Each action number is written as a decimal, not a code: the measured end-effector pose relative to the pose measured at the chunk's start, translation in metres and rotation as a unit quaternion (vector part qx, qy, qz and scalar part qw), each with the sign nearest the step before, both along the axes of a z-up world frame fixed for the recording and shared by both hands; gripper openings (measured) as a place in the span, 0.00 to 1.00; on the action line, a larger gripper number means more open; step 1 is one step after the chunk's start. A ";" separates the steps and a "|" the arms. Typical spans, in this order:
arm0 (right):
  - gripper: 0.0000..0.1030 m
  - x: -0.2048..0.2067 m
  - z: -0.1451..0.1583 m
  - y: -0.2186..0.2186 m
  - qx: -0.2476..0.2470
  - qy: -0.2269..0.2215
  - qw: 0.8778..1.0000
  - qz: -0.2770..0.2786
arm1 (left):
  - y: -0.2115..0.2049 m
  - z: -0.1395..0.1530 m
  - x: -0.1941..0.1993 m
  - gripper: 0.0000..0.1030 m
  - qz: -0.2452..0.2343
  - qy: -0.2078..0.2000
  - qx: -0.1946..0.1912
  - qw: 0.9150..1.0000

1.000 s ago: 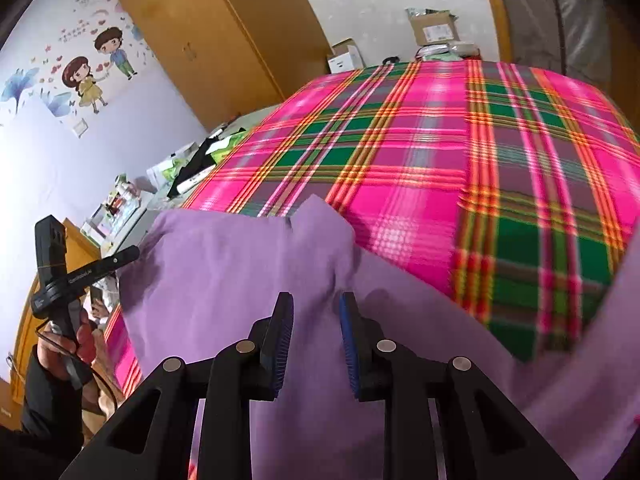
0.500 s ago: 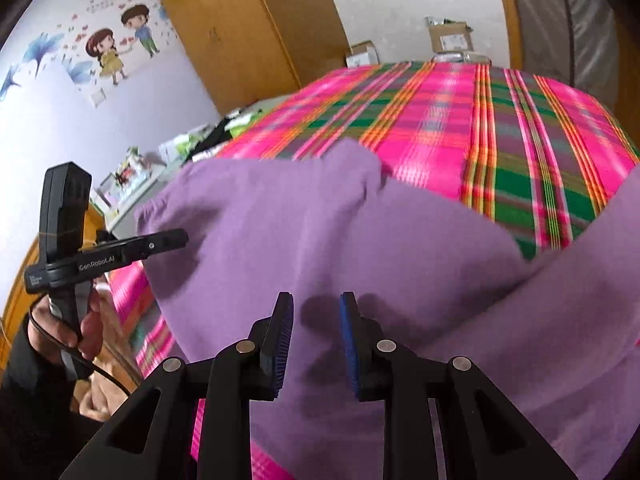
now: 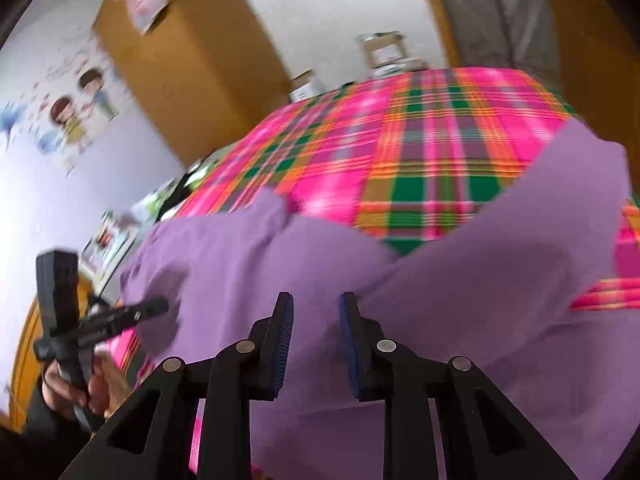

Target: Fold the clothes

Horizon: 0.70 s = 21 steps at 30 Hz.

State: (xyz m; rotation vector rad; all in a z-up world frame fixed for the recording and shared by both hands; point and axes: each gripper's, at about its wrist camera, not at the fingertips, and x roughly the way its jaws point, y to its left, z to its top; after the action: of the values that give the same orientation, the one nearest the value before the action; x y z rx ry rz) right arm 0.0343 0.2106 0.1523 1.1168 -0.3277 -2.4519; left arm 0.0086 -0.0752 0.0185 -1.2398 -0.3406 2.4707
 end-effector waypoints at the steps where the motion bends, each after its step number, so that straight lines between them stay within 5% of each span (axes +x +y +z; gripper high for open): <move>1: 0.24 0.000 0.000 0.007 0.001 0.000 1.000 -0.011 | 0.004 0.000 -0.002 0.10 -0.004 0.000 0.001 1.000; 12: 0.28 -0.017 -0.001 0.046 0.015 -0.010 0.997 -0.080 | 0.033 -0.005 -0.021 0.16 -0.027 0.000 -0.024 0.999; 21: 0.29 -0.058 -0.004 0.051 0.052 -0.032 0.990 -0.125 | 0.032 -0.013 -0.013 0.20 -0.012 0.033 -0.007 0.999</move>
State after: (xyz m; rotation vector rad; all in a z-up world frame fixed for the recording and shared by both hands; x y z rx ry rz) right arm -0.0240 0.2615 0.1484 1.2681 -0.3852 -2.6814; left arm -0.0044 -0.0429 0.0060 -1.1582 -0.2906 2.4918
